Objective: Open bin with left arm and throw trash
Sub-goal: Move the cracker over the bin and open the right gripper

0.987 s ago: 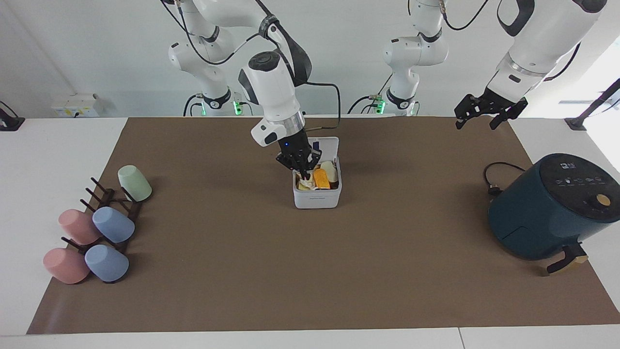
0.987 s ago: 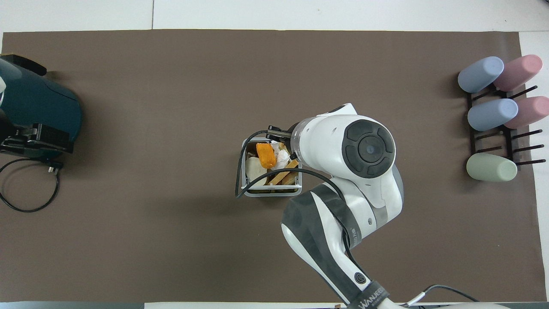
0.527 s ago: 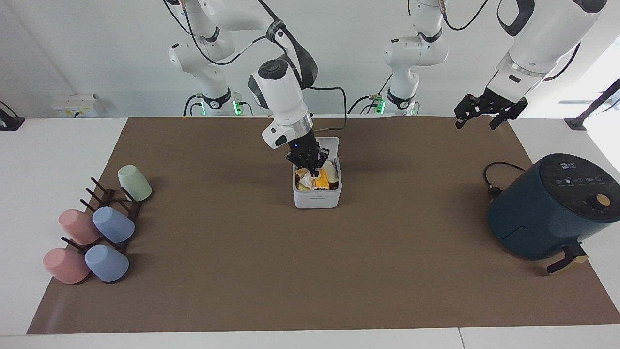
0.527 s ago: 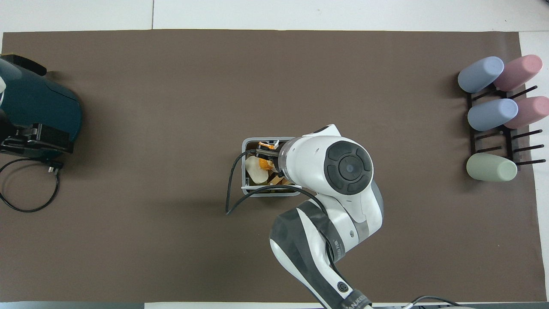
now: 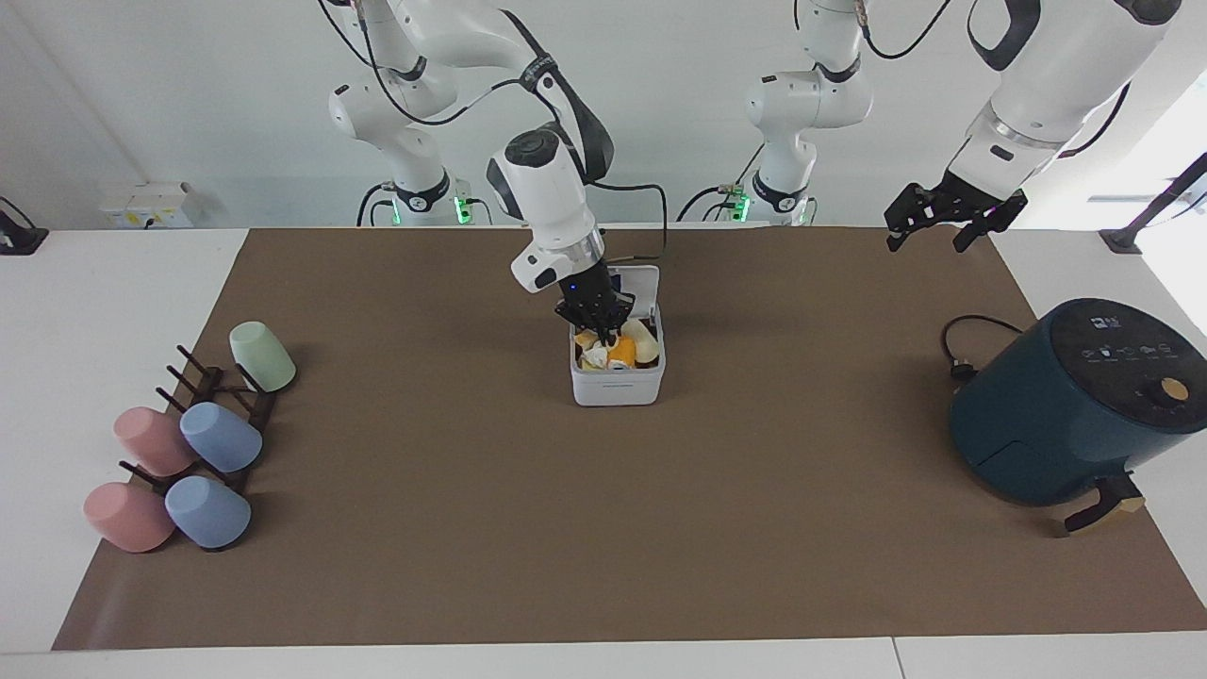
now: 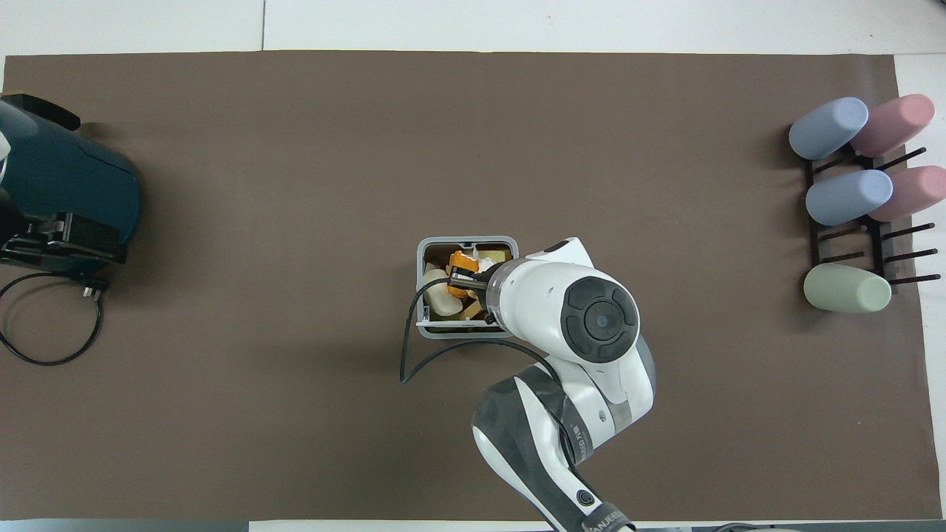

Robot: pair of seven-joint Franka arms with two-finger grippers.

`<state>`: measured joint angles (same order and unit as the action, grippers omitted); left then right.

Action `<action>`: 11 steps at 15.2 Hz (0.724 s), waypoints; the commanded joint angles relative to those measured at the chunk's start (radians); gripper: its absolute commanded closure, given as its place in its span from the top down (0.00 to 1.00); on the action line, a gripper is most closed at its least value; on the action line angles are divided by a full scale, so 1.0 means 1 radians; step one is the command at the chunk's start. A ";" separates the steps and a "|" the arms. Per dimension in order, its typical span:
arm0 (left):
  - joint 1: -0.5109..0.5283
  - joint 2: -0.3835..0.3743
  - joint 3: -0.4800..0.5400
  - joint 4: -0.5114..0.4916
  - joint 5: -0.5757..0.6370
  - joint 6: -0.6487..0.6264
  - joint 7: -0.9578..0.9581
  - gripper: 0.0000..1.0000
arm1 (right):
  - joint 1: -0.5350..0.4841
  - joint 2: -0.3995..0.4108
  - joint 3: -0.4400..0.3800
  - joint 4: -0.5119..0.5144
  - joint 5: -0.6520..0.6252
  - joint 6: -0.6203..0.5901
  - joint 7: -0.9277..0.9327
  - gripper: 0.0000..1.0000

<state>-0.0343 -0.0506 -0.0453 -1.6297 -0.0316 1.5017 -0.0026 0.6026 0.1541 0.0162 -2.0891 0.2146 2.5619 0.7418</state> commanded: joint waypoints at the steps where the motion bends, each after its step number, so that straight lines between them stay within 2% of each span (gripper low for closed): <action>1: -0.010 -0.008 0.005 -0.001 0.001 -0.001 -0.011 1.00 | 0.002 0.016 0.004 0.023 0.019 0.006 0.007 0.00; 3: -0.010 -0.008 0.005 -0.001 0.001 -0.001 -0.010 1.00 | 0.002 0.018 0.004 0.058 0.019 -0.029 0.008 0.00; 4: -0.010 -0.008 0.005 -0.001 0.001 -0.001 -0.011 1.00 | -0.004 0.018 0.002 0.081 0.019 -0.067 0.008 0.14; 5: -0.010 -0.008 0.005 -0.001 0.001 -0.001 -0.010 1.00 | -0.006 0.016 0.002 0.108 0.019 -0.103 0.010 0.59; 6: -0.010 -0.008 0.005 -0.001 0.001 -0.001 -0.010 1.00 | -0.006 0.016 0.001 0.127 0.019 -0.127 0.011 0.96; 7: -0.010 -0.009 0.005 -0.001 0.001 -0.001 -0.010 1.00 | -0.006 0.010 0.001 0.136 0.017 -0.144 0.011 1.00; 11: -0.010 -0.008 0.005 -0.001 0.001 -0.001 -0.010 1.00 | -0.023 -0.016 -0.005 0.147 0.008 -0.225 0.007 1.00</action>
<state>-0.0343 -0.0506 -0.0453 -1.6297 -0.0316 1.5017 -0.0026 0.5976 0.1505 0.0123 -1.9514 0.2148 2.3824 0.7424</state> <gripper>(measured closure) 0.000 0.467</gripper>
